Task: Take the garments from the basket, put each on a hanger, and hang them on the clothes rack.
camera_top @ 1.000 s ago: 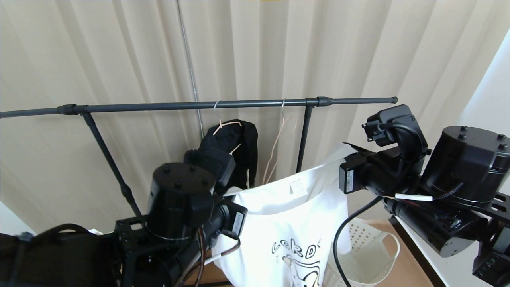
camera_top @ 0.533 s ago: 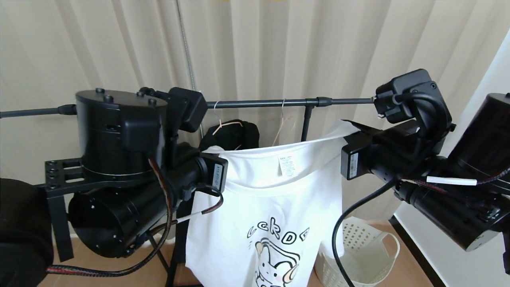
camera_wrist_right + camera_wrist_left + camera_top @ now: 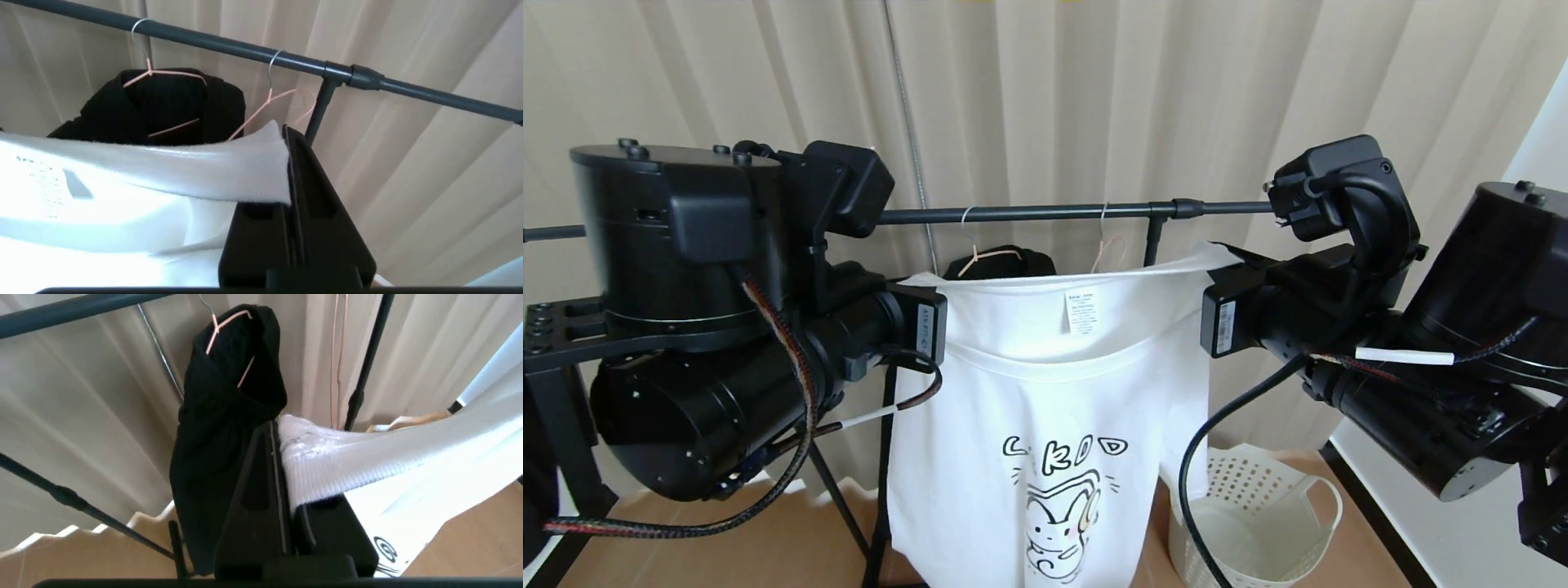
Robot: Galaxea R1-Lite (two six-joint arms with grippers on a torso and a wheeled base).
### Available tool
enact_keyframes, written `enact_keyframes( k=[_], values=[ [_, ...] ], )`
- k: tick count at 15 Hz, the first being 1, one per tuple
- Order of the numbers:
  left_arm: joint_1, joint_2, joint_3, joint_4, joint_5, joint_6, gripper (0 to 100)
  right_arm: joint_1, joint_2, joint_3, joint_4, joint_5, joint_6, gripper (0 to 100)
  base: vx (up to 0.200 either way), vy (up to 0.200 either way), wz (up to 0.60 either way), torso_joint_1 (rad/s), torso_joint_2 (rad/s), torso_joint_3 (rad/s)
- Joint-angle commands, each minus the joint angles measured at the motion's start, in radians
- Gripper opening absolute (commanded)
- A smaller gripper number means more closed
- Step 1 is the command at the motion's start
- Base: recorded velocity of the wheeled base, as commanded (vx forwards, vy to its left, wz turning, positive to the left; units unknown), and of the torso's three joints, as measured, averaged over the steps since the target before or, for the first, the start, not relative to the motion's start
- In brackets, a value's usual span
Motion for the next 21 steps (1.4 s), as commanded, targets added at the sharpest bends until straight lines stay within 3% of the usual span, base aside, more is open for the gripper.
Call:
enact_keyframes(
  k=[1,4,6,9,11,12,15,21],
  values=[
    [0.008,0.065,-0.051,-0.005,-0.018,0.030,0,0.001,-0.042,0.023,0.029,0.000,-0.003,0,0.000,0.000,0.00,0.000,0.00,0.000],
    [0.048,0.145,-0.193,-0.001,-0.133,0.062,0,0.002,-0.103,0.027,0.186,0.001,-0.003,0,0.000,0.000,0.00,0.000,0.00,0.000],
    [0.065,0.211,-0.257,-0.002,-0.156,0.101,0,0.047,-0.140,0.017,0.287,0.001,0.000,0,0.000,0.000,0.00,0.000,0.00,0.000],
    [0.065,0.300,-0.383,-0.001,-0.158,0.138,0,0.136,-0.157,0.022,0.341,0.003,0.012,0,0.000,0.000,0.00,0.000,0.00,0.000],
    [0.065,0.314,-0.407,0.001,-0.158,0.148,0,0.156,-0.155,0.023,0.347,0.003,0.020,0,0.000,0.000,0.00,0.000,0.00,0.000],
    [0.065,0.351,-0.472,0.002,-0.158,0.170,0,0.223,-0.146,0.019,0.382,0.003,0.057,0,0.000,0.000,0.00,0.000,0.00,0.000],
    [0.043,0.365,-0.496,0.001,-0.198,0.170,0,0.317,-0.096,0.000,0.388,0.001,0.139,0,0.000,0.000,0.00,0.000,0.00,0.000],
    [0.022,0.366,-0.519,0.001,-0.323,0.165,0,0.412,0.030,-0.116,0.388,0.001,0.348,0,0.000,0.000,0.00,0.000,0.00,0.000]
  ],
)
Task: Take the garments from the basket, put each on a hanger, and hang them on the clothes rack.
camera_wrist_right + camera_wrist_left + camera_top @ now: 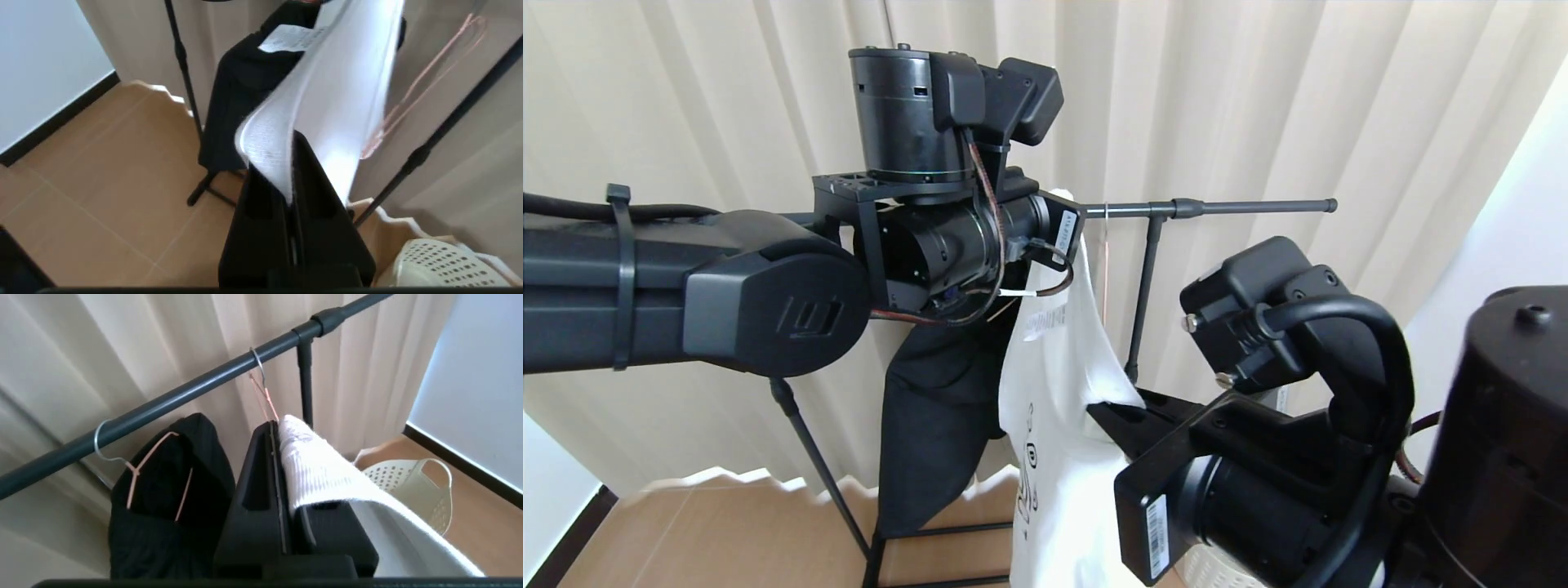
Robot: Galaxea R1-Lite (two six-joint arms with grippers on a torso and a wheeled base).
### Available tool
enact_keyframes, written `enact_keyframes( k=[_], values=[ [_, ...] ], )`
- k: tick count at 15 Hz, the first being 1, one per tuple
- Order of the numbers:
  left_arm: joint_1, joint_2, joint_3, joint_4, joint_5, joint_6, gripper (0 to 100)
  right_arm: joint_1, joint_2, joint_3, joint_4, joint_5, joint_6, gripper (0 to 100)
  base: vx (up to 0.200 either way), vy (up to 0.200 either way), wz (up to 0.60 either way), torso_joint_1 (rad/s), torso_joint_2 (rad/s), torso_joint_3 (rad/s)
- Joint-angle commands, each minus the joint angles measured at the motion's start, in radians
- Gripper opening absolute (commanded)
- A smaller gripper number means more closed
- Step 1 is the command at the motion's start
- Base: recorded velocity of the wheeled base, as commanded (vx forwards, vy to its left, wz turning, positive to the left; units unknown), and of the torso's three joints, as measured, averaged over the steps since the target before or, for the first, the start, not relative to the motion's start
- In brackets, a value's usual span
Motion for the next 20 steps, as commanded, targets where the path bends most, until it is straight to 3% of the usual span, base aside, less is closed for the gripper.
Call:
enact_keyframes(
  k=[1,4,12,16,20],
  values=[
    [-0.002,0.008,-0.002,-0.002,-0.032,-0.005,0,0.015,0.073,-0.052,-0.001,0.000,0.052,0,0.000,0.000,0.00,0.000,0.00,0.000],
    [0.000,0.010,-0.002,-0.004,-0.054,-0.039,0,0.013,0.078,-0.071,-0.001,0.000,0.093,0,0.000,0.000,0.00,0.000,0.00,0.000],
    [0.011,0.002,-0.008,0.001,-0.049,-0.051,0,-0.025,0.068,-0.066,0.027,-0.014,0.079,0,0.000,0.000,0.00,0.000,0.00,0.000],
    [0.027,-0.007,-0.006,0.016,0.018,-0.050,0,-0.076,0.042,-0.031,0.039,-0.026,-0.004,0,0.000,0.000,0.00,0.000,0.00,0.000],
    [0.046,-0.078,0.029,0.113,0.107,-0.051,0,-0.191,0.004,0.026,0.037,-0.058,-0.129,0,0.000,0.000,0.00,0.000,0.00,0.000]
  ],
)
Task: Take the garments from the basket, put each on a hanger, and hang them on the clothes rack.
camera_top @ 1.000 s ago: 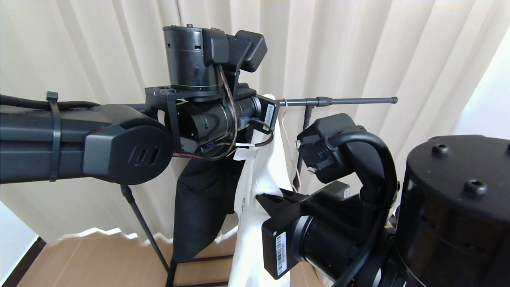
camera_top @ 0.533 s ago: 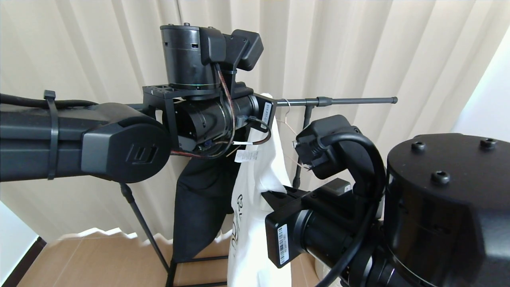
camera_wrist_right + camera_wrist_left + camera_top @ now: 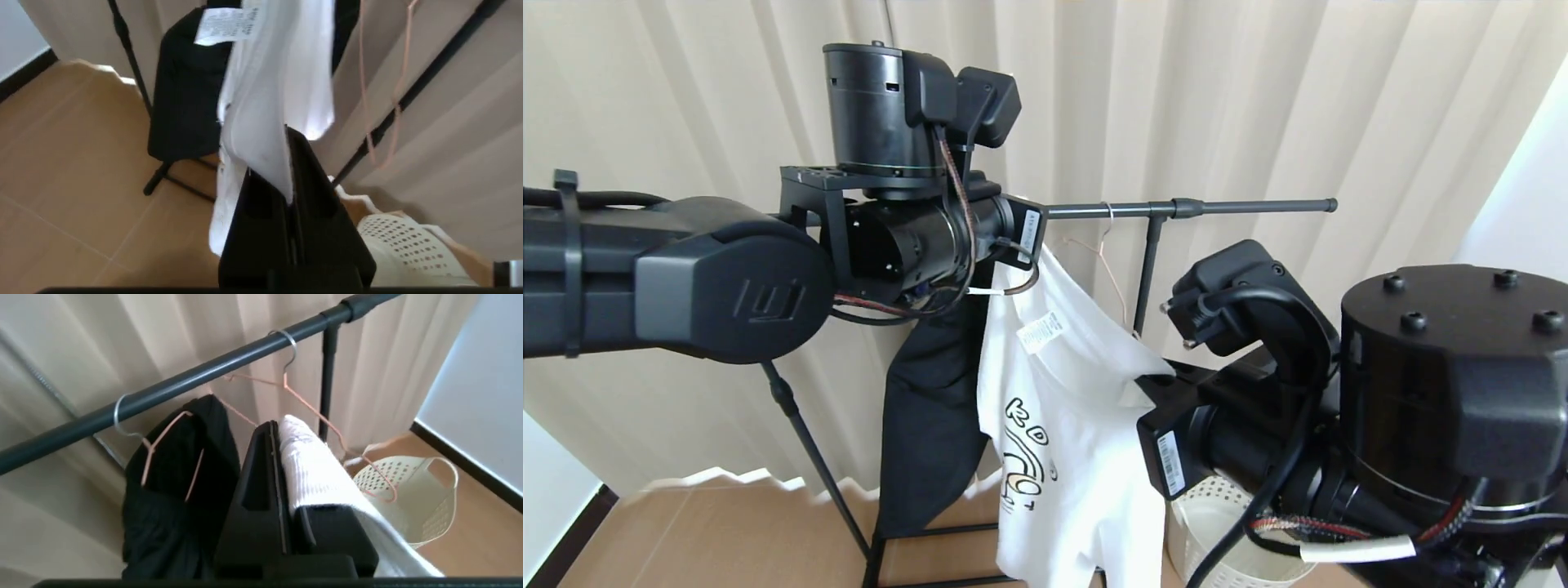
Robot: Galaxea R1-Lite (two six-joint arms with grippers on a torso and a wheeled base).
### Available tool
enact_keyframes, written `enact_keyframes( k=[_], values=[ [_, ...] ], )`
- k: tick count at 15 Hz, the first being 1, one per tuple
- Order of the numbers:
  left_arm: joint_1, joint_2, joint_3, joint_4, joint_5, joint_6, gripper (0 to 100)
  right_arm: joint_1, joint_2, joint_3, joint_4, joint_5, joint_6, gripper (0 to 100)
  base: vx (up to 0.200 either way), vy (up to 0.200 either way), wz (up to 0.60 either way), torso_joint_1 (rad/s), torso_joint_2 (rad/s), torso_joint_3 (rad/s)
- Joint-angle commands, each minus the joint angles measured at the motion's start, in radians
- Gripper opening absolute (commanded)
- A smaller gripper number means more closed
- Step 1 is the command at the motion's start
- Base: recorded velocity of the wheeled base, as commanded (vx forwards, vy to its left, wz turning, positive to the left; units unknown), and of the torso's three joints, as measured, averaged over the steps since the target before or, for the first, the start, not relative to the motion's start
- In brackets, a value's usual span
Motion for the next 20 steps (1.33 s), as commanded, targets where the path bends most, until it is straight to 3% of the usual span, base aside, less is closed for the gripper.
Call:
enact_keyframes(
  k=[1,5,7,10,12,14,15,16,18,20],
  values=[
    [-0.003,-0.077,0.031,0.067,0.024,-0.002,0,-0.069,-0.010,0.005,-0.003,-0.021,-0.010,0,0.000,0.000,0.00,0.000,0.00,0.000],
    [-0.021,-0.170,0.152,0.156,0.027,-0.002,0,-0.181,0.079,-0.043,-0.045,-0.023,-0.004,0,0.000,0.000,0.00,0.000,0.00,0.000],
    [-0.055,-0.217,0.289,0.157,0.027,-0.008,0,-0.239,0.157,-0.067,-0.154,-0.023,-0.005,0,0.000,0.000,0.00,0.000,0.00,0.000],
    [-0.138,-0.228,0.407,0.172,0.027,-0.081,0,-0.270,0.257,-0.165,-0.261,-0.041,0.003,0,0.000,0.000,0.00,0.000,0.00,0.000],
    [-0.191,-0.223,0.452,0.175,0.027,-0.120,0,-0.268,0.300,-0.228,-0.293,-0.054,0.056,0,0.000,0.000,0.00,0.000,0.00,0.000],
    [-0.276,-0.202,0.458,0.177,0.025,-0.206,0,-0.264,0.324,-0.268,-0.299,-0.068,0.110,0,0.000,0.000,0.00,0.000,0.00,0.000],
    [-0.338,-0.173,0.427,0.177,0.019,-0.304,0,-0.253,0.335,-0.288,-0.341,-0.068,0.151,0,0.000,0.000,0.00,0.000,0.00,0.000],
    [-0.346,-0.157,0.386,0.185,0.016,-0.358,0,-0.236,0.338,-0.286,-0.375,-0.068,0.153,0,0.000,0.000,0.00,0.000,0.00,0.000],
    [-0.377,-0.142,0.349,0.186,0.011,-0.434,0,-0.207,0.355,-0.283,-0.398,-0.068,0.156,0,0.000,0.000,0.00,0.000,0.00,0.000],
    [-0.395,-0.136,0.340,0.183,0.007,-0.462,0,-0.206,0.361,-0.283,-0.398,-0.068,0.156,0,0.000,0.000,0.00,0.000,0.00,0.000]
  ],
)
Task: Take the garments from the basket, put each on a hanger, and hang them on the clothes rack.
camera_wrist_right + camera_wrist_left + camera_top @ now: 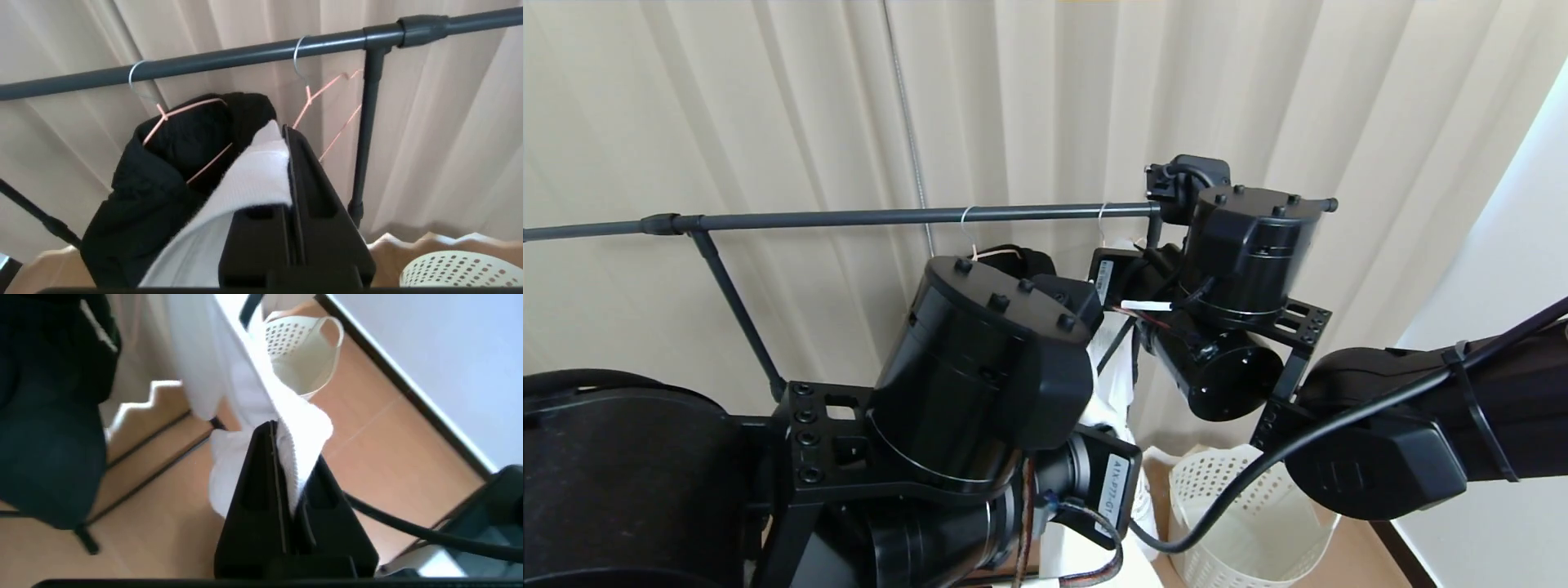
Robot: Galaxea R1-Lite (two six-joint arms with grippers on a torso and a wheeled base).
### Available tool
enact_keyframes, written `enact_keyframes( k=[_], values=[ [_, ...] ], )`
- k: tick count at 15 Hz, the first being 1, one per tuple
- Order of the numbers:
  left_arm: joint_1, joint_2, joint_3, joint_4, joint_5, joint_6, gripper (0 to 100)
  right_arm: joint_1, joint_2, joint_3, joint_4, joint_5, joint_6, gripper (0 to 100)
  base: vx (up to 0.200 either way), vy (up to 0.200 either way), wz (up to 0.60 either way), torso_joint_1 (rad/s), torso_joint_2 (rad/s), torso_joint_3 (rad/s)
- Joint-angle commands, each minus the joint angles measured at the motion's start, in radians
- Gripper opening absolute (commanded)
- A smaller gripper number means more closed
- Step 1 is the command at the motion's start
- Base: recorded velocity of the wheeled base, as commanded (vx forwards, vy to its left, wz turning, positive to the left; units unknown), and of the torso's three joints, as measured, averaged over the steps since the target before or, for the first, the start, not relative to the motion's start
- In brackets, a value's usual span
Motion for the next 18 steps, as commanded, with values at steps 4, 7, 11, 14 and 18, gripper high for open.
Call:
enact_keyframes(
  k=[4,7,11,14,18],
  values=[
    [-0.010,0.019,-0.009,-0.002,0.010,-0.003,0,0.002,-0.011,0.016,0.000,-0.002,-0.001,0,0.000,0.000,0.00,0.000,0.00,0.000],
    [0.009,0.016,0.005,0.000,0.012,-0.002,0,-0.018,-0.040,0.023,0.008,0.000,-0.004,0,0.000,0.000,0.00,0.000,0.00,0.000],
    [0.119,-0.012,0.035,-0.005,0.033,0.050,0,-0.082,-0.120,0.068,0.006,0.000,-0.069,0,0.000,0.000,0.00,0.000,0.00,0.000],
    [0.188,0.032,-0.011,-0.031,0.087,0.115,0,-0.081,-0.180,0.137,0.006,-0.005,-0.130,0,0.000,0.000,0.00,0.000,0.00,0.000],
    [0.185,0.105,-0.098,-0.043,0.111,0.116,0,-0.081,-0.223,0.254,0.008,-0.011,-0.284,0,0.000,0.000,0.00,0.000,0.00,0.000]
  ],
)
